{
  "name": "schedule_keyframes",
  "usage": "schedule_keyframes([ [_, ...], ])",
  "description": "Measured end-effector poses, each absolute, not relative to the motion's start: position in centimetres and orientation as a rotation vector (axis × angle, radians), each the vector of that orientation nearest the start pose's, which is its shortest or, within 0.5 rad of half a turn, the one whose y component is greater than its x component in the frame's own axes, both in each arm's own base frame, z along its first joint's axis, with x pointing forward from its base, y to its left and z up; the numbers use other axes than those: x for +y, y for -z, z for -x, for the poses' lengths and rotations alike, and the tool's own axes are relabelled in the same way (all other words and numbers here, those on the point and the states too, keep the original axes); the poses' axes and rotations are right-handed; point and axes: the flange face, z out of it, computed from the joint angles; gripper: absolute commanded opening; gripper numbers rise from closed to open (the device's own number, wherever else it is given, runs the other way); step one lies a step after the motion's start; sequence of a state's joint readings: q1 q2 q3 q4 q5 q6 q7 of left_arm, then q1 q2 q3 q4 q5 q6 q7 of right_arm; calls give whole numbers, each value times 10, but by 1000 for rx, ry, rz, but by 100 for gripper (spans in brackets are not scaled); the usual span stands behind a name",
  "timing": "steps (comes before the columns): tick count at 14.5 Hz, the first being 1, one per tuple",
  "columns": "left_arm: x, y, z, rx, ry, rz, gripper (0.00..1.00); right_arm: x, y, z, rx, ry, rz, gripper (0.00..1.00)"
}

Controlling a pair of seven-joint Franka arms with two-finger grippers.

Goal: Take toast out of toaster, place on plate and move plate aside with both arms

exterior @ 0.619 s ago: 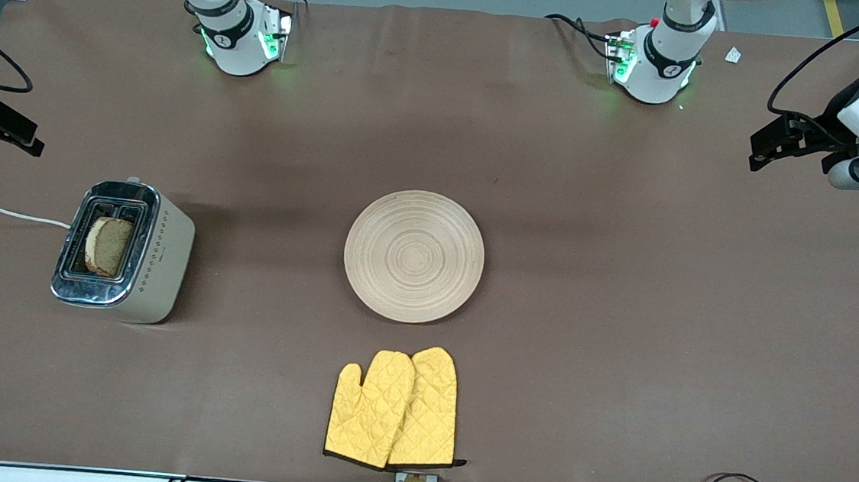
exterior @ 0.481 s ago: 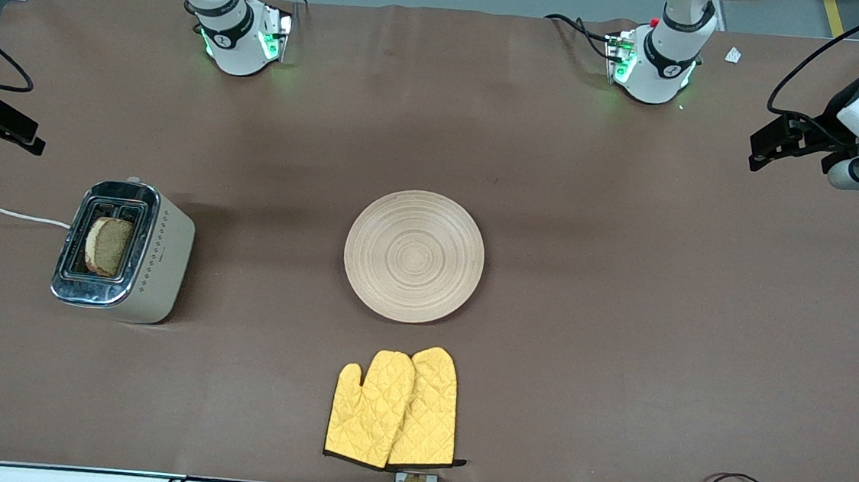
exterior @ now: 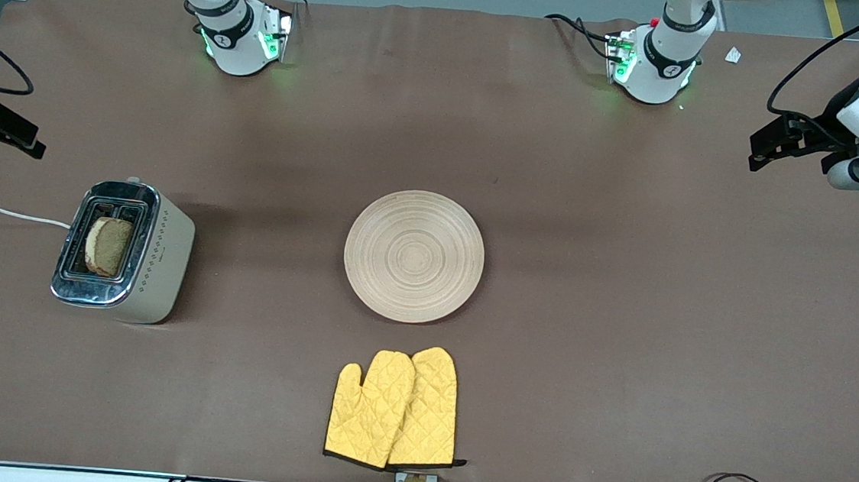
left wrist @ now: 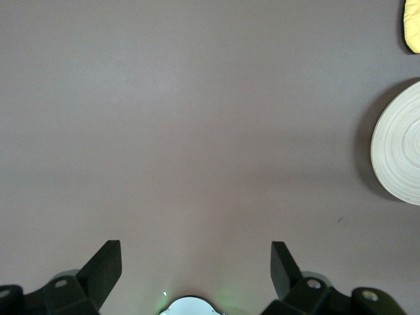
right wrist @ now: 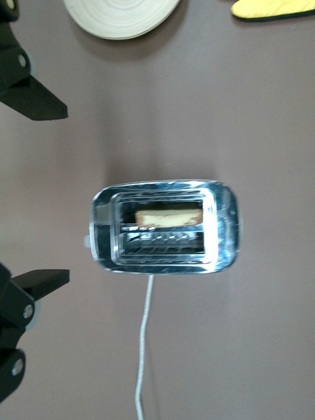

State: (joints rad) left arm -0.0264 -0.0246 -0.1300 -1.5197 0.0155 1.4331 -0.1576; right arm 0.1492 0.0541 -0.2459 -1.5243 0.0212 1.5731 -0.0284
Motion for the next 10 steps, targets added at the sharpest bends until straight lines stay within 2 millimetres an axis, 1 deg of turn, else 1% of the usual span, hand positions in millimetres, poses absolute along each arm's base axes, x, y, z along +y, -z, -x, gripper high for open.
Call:
schedule_keyframes([
  [1,-82,-649,-527,-5,-94,3112,100,-49,-604,-577,108,-11,3134,100],
  [2,-82,-648,-528,-5,-97,3112,100,-49,-584,-584,107,-49,3137,100],
  [3,-82,-646,-529,-5,-101,3112,100,-49,-561,-593,105,-96,3142,100],
  [5,-82,-643,-531,-5,-112,3111,100,-48,-508,-613,105,-184,3154,100],
  [7,-82,-638,-534,-6,-123,3111,100,-48,-459,-628,107,-240,3166,100],
  [8,-82,-636,-535,-6,-128,3111,100,-50,-438,-634,111,-258,3171,96],
  [9,-82,-634,-537,-5,-130,3111,100,-53,-420,-639,116,-267,3176,89],
  [10,-82,-633,-538,-5,-131,3111,100,-56,-406,-642,123,-273,3179,78],
])
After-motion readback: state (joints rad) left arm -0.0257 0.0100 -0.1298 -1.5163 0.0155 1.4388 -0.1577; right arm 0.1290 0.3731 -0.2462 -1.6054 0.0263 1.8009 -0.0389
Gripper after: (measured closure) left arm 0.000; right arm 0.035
